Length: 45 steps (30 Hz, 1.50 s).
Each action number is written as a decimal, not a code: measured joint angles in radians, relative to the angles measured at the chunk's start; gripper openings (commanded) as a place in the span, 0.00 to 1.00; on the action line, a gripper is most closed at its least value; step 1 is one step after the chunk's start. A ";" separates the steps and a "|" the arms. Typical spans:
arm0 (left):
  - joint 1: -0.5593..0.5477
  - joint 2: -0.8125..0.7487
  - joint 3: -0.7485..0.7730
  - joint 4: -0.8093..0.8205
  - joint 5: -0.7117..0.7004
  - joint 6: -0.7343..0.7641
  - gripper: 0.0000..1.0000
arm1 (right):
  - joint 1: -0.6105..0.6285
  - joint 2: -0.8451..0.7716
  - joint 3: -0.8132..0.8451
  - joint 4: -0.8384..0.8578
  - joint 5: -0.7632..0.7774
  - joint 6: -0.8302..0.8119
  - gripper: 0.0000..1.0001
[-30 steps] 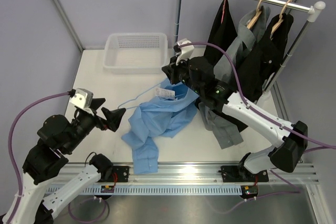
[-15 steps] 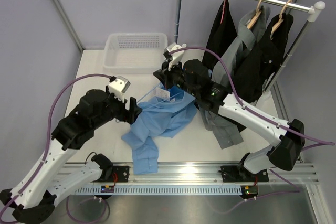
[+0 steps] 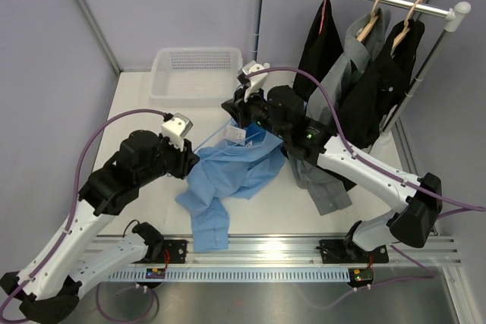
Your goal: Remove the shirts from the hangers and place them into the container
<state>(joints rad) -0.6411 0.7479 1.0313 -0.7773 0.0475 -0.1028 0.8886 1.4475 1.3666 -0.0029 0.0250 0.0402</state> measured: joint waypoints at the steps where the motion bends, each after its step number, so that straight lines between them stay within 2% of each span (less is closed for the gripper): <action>1: 0.000 -0.001 -0.002 0.001 0.000 0.001 0.27 | 0.000 -0.003 0.000 0.000 0.000 -0.002 0.00; 10: 0.000 -0.058 -0.013 0.000 0.000 0.002 0.24 | 0.000 -0.031 0.000 0.000 0.015 -0.021 0.00; 14: 0.000 -0.088 -0.023 0.003 0.004 0.004 0.16 | 0.003 -0.039 0.000 0.002 0.015 -0.020 0.00; 17: -0.002 -0.093 -0.026 0.008 0.025 0.013 0.00 | 0.004 -0.039 0.000 0.007 0.016 -0.021 0.00; 20: -0.007 -0.095 -0.026 0.008 0.047 0.023 0.00 | 0.004 -0.039 0.000 0.014 0.017 -0.022 0.01; 21: -0.007 -0.098 -0.026 0.009 0.048 0.024 0.00 | 0.004 -0.039 0.000 0.014 0.017 -0.022 0.06; 22: -0.007 -0.100 -0.026 0.009 0.048 0.024 0.00 | 0.005 -0.040 -0.003 0.018 0.016 -0.021 0.17; 25: -0.006 -0.107 -0.026 0.001 0.034 0.025 0.00 | 0.006 -0.045 -0.025 0.029 0.020 -0.016 0.35; 26: -0.005 -0.112 -0.027 -0.001 0.021 0.024 0.00 | 0.006 -0.052 -0.040 0.029 0.025 -0.013 0.46; 29: 0.000 -0.129 -0.027 -0.001 -0.005 0.025 0.00 | 0.006 -0.076 -0.090 0.031 0.047 -0.004 0.60; 30: 0.000 -0.137 -0.027 -0.001 -0.011 0.025 0.00 | 0.006 -0.085 -0.108 0.027 0.056 0.000 0.72; 31: 0.000 -0.147 -0.027 -0.001 -0.015 0.025 0.00 | 0.006 -0.095 -0.125 0.022 0.066 0.004 0.78; 33: 0.000 -0.161 -0.027 -0.002 -0.021 0.026 0.00 | 0.006 -0.115 -0.150 0.008 0.086 0.013 0.87; 38: 0.000 -0.172 -0.026 -0.008 -0.043 0.027 0.00 | 0.006 -0.161 -0.180 -0.003 0.136 0.021 0.87; 45: 0.000 -0.192 -0.023 -0.048 -0.048 0.027 0.00 | 0.005 -0.132 -0.179 -0.019 0.291 0.054 0.76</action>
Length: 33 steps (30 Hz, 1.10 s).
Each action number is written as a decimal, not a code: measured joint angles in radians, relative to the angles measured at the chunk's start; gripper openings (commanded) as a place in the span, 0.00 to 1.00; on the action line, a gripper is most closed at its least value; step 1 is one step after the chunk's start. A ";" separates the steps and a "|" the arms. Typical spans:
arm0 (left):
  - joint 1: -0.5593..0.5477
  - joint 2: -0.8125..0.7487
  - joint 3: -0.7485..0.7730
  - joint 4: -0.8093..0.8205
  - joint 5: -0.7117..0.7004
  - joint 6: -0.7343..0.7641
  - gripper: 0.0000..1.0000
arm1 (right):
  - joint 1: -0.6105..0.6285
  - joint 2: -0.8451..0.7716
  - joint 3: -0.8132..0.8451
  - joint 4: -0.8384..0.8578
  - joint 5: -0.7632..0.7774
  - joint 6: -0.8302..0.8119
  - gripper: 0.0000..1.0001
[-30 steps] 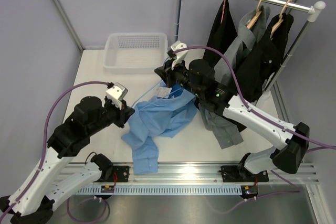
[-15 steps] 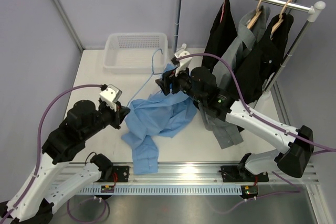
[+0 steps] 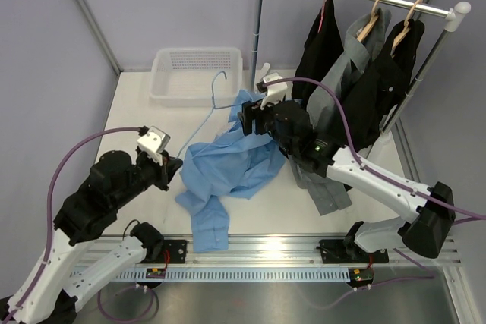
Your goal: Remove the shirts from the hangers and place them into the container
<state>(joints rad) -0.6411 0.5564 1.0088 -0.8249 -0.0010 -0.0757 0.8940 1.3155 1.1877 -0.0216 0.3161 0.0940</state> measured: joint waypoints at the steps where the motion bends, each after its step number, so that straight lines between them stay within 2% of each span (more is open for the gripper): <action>1: 0.000 -0.007 0.003 -0.005 0.000 0.000 0.00 | -0.001 0.014 0.002 -0.010 0.021 0.009 0.73; 4: 0.000 -0.027 0.008 -0.012 -0.003 0.000 0.00 | -0.016 0.072 0.012 -0.036 0.064 0.041 0.58; 5: 0.000 -0.033 0.010 -0.013 -0.005 0.000 0.00 | -0.026 0.090 0.014 -0.045 0.069 0.054 0.45; 7: 0.000 -0.039 0.012 -0.016 -0.010 -0.001 0.00 | -0.050 0.121 0.014 -0.067 0.079 0.086 0.30; 8: 0.000 -0.042 0.012 -0.020 -0.012 -0.002 0.00 | -0.062 0.132 0.014 -0.078 0.084 0.098 0.18; 12: 0.000 -0.059 0.013 -0.042 -0.038 -0.004 0.00 | -0.117 0.142 0.002 -0.105 0.093 0.162 0.00; 17: 0.000 -0.097 0.035 -0.060 -0.076 -0.007 0.00 | -0.175 0.128 -0.076 -0.120 0.099 0.230 0.00; 25: 0.000 -0.094 0.111 -0.051 -0.085 -0.007 0.00 | -0.172 0.125 -0.239 -0.139 0.066 0.315 0.00; 29: 0.000 -0.015 0.151 -0.003 -0.077 -0.004 0.00 | -0.114 0.126 -0.290 -0.137 0.046 0.330 0.01; 33: 0.000 0.158 0.216 0.074 -0.054 0.012 0.00 | -0.043 0.126 -0.304 -0.122 0.021 0.338 0.03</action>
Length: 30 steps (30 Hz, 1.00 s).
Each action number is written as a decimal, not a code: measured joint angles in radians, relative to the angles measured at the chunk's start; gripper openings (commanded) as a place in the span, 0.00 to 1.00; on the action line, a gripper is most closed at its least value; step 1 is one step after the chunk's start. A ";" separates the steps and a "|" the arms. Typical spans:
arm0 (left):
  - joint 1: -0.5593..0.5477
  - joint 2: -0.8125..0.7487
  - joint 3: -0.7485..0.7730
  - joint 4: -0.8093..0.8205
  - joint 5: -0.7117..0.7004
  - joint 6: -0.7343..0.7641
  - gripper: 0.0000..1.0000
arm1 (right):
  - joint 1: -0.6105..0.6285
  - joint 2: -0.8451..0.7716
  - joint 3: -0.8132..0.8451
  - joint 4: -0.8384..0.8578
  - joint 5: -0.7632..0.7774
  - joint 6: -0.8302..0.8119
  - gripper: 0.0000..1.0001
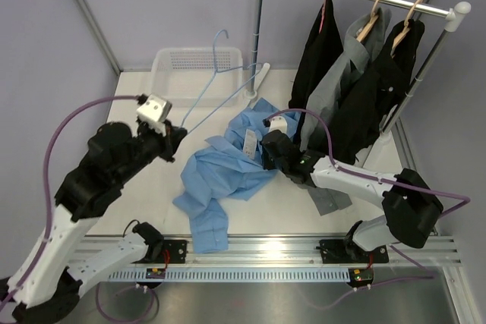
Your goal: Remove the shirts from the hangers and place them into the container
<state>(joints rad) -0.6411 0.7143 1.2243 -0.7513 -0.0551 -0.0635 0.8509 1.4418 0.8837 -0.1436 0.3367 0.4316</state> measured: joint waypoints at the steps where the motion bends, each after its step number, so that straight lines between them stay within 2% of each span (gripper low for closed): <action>1: 0.000 0.050 0.020 0.018 0.005 0.005 0.00 | 0.007 0.000 -0.006 0.004 -0.007 0.003 0.03; 5: 0.000 0.229 0.106 0.112 0.037 0.019 0.00 | 0.015 -0.006 -0.038 0.018 -0.022 0.013 0.08; 7: 0.000 0.303 0.138 0.164 0.047 0.023 0.00 | 0.023 -0.015 -0.050 0.018 -0.033 0.016 0.24; 8: 0.000 0.343 0.159 0.192 0.051 0.026 0.00 | 0.029 -0.021 -0.053 0.018 -0.041 0.017 0.41; 9: 0.000 0.372 0.177 0.217 0.053 0.029 0.00 | 0.036 -0.028 -0.054 0.018 -0.048 0.020 0.49; 13: 0.000 0.512 0.269 0.322 0.062 0.038 0.00 | 0.075 -0.088 -0.054 0.005 -0.078 0.005 0.75; 16: 0.000 0.596 0.317 0.378 0.068 0.057 0.00 | 0.094 -0.180 -0.054 -0.035 -0.093 -0.002 0.89; 20: 0.000 0.695 0.387 0.421 0.071 0.077 0.00 | 0.097 -0.346 -0.054 -0.092 -0.094 -0.006 0.98; 25: 0.000 0.817 0.484 0.471 0.074 0.087 0.00 | 0.097 -0.517 -0.053 -0.147 -0.094 -0.008 1.00; 30: 0.000 0.925 0.565 0.497 0.073 0.087 0.00 | 0.097 -0.596 -0.053 -0.182 -0.095 -0.007 1.00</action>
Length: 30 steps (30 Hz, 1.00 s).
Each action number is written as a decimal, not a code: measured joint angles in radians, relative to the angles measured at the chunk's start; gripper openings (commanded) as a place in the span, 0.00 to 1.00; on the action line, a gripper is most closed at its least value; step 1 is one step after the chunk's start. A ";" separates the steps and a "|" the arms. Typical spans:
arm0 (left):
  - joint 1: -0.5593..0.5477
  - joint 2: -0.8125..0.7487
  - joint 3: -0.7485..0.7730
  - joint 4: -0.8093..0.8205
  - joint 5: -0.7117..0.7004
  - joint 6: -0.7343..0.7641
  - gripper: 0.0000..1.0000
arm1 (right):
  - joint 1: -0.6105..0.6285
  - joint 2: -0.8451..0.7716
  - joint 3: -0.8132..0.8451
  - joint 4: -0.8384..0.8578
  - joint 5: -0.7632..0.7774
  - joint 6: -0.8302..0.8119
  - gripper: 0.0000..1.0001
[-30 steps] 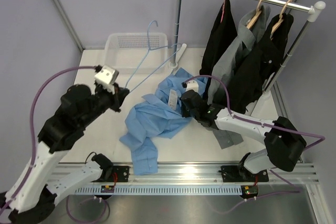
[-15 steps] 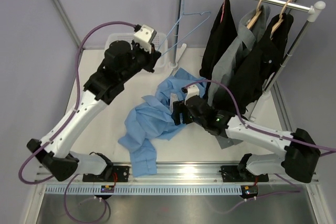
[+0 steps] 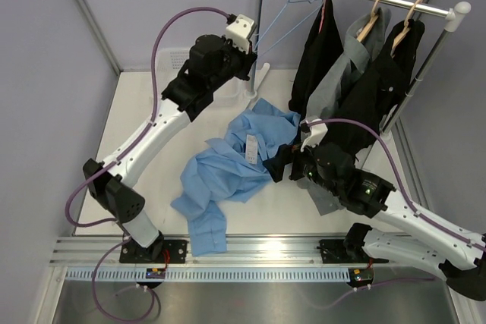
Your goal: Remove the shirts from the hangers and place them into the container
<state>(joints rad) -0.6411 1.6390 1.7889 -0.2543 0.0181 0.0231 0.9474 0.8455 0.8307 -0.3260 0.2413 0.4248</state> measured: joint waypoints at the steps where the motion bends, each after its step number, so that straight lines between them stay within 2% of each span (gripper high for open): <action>1: 0.000 0.017 0.013 0.002 0.000 0.000 0.00 | 0.000 -0.010 0.000 -0.008 0.000 0.000 1.00; 7: 0.015 0.120 0.089 0.026 -0.003 -0.006 0.00 | 0.000 -0.052 -0.002 -0.030 0.001 0.002 0.99; 13: 0.031 0.154 0.080 0.032 -0.007 -0.034 0.02 | 0.000 -0.067 -0.002 -0.047 0.001 0.002 0.99; 14: 0.031 0.154 0.076 0.032 -0.010 -0.036 0.07 | 0.000 -0.067 -0.002 -0.047 0.001 0.002 0.99; 15: 0.031 0.154 0.071 0.036 -0.013 -0.039 0.24 | 0.000 -0.067 -0.002 -0.047 0.001 0.002 1.00; 17: 0.032 0.154 0.059 0.042 -0.019 -0.048 0.44 | 0.000 -0.067 -0.002 -0.050 0.001 0.002 1.00; 18: 0.032 0.154 0.051 0.044 -0.021 -0.050 0.61 | 0.000 -0.067 -0.002 -0.053 0.002 0.002 0.99; 19: 0.032 0.153 0.045 0.045 -0.023 -0.047 0.67 | 0.000 -0.068 -0.002 -0.058 0.002 0.002 0.99; 21: 0.032 0.147 0.029 0.044 -0.028 -0.052 0.75 | 0.000 -0.074 -0.003 -0.064 0.003 0.002 1.00; 22: 0.032 0.138 0.019 0.043 -0.029 -0.053 0.83 | 0.000 -0.079 -0.003 -0.067 0.003 0.002 0.99; 25: 0.032 0.098 -0.004 0.018 -0.037 -0.051 0.98 | 0.000 -0.095 -0.003 -0.072 0.005 0.002 0.99; 30: 0.032 -0.060 -0.049 -0.039 -0.063 -0.053 0.99 | 0.000 -0.124 -0.003 -0.094 0.013 -0.005 1.00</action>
<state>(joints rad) -0.6094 1.5791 1.7401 -0.2928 -0.0448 -0.0296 0.9474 0.7216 0.8276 -0.4202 0.2546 0.4202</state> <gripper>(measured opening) 0.985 0.993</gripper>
